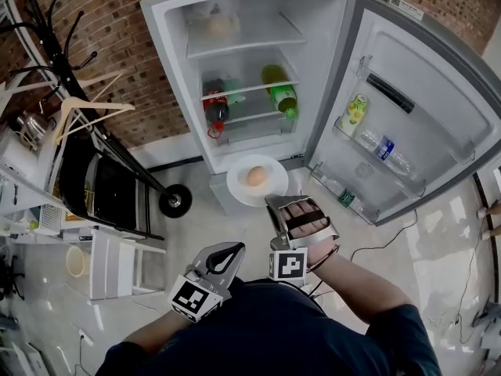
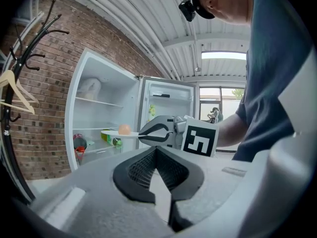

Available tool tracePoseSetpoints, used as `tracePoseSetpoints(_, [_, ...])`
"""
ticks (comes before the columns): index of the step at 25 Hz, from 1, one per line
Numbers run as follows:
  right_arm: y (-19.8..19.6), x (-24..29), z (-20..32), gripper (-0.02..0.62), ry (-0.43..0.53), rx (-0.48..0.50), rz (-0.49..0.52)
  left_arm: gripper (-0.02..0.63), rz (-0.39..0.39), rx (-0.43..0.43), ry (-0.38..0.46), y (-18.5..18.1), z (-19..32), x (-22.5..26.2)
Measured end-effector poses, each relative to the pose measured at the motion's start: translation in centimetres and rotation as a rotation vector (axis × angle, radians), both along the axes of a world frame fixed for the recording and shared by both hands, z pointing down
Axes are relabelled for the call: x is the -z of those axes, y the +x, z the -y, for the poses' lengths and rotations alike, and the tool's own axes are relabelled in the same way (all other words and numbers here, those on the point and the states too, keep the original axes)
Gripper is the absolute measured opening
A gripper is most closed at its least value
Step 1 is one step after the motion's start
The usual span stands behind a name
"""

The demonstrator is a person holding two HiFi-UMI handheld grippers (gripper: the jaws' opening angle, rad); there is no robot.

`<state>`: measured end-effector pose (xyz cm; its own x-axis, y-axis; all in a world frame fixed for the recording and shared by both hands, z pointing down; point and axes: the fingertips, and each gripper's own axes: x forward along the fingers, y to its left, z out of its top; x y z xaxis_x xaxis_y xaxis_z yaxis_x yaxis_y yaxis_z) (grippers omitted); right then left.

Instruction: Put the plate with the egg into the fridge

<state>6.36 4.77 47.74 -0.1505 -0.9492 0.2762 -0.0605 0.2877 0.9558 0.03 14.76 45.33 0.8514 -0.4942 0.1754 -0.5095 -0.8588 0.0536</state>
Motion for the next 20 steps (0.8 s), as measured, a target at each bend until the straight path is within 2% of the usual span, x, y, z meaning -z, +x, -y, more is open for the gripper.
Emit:
tracePoseSetpoints(5, [0.3,-0.2,1.5,0.020,-0.009,0.015,0.001,0.002,-0.007,0.014,-0.009,0.8,0.9,-0.2])
tracePoseSetpoints(10, [0.5,-0.2,4.3,0.020,-0.005,0.007,-0.009,0.002,-0.016,-0.008,-0.017,1.3,3.5,-0.7])
tracePoseSetpoints(20, [0.4,0.2,13.6,0.021,0.005,-0.059,-0.036,0.002,-0.031,-0.082,0.009,0.0,13.3,0.1])
